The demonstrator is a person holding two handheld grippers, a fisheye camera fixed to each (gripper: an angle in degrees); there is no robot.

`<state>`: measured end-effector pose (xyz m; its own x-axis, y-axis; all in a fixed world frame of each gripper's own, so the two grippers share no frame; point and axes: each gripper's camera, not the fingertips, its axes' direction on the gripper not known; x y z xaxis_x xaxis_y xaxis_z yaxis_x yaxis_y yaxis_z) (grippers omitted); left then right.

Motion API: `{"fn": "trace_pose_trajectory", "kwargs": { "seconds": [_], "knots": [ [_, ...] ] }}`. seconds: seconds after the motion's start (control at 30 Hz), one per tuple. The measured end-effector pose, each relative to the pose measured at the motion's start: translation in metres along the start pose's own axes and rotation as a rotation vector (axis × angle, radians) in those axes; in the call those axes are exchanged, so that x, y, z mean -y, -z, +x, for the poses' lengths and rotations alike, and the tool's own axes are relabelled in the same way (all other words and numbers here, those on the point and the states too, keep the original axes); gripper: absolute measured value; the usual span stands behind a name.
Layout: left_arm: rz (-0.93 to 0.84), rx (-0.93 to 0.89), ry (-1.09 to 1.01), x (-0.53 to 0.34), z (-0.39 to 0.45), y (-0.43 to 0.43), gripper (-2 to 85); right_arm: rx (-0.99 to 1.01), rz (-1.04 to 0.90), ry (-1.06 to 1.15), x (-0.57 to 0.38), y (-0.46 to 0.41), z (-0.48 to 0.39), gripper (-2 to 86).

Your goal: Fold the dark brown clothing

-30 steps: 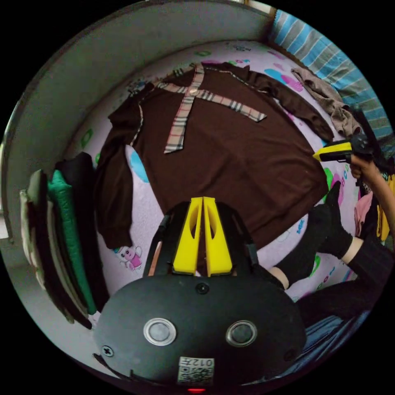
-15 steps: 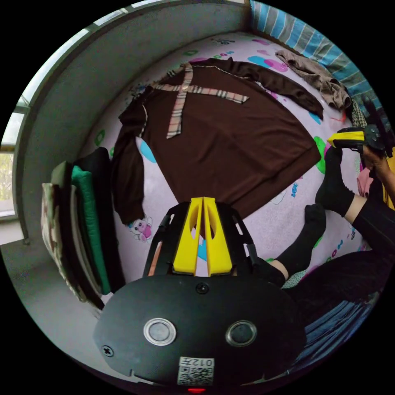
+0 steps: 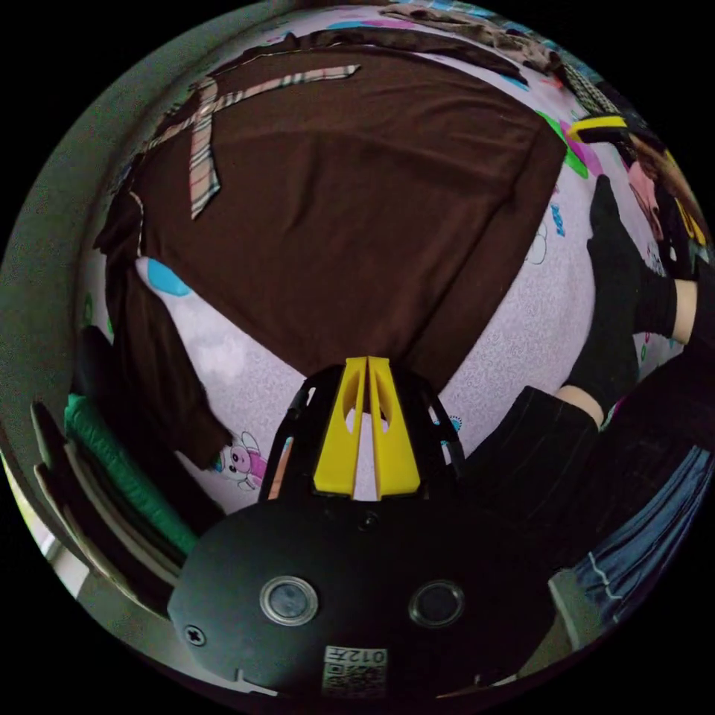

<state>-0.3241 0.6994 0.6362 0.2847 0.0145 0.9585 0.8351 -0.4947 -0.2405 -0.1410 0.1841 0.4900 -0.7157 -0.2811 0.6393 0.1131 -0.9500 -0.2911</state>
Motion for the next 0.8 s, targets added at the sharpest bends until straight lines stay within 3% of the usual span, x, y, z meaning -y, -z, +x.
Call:
{"fn": "trace_pose_trajectory", "kwargs": {
  "seconds": [0.23,0.43,0.8],
  "knots": [
    [-0.006,-0.045,-0.029,0.017,-0.015,-0.013,0.7,-0.094,0.022,0.152,0.025,-0.016,-0.023,-1.0],
    [-0.111,-0.252,-0.077,0.031,-0.028,-0.029,0.7,-0.212,-0.123,0.267,0.023,-0.02,-0.036,-1.0],
    [-0.134,-0.335,-0.211,0.063,-0.007,-0.037,0.5,-0.199,-0.167,0.211,0.001,-0.02,-0.011,-1.0]
  ]
}}
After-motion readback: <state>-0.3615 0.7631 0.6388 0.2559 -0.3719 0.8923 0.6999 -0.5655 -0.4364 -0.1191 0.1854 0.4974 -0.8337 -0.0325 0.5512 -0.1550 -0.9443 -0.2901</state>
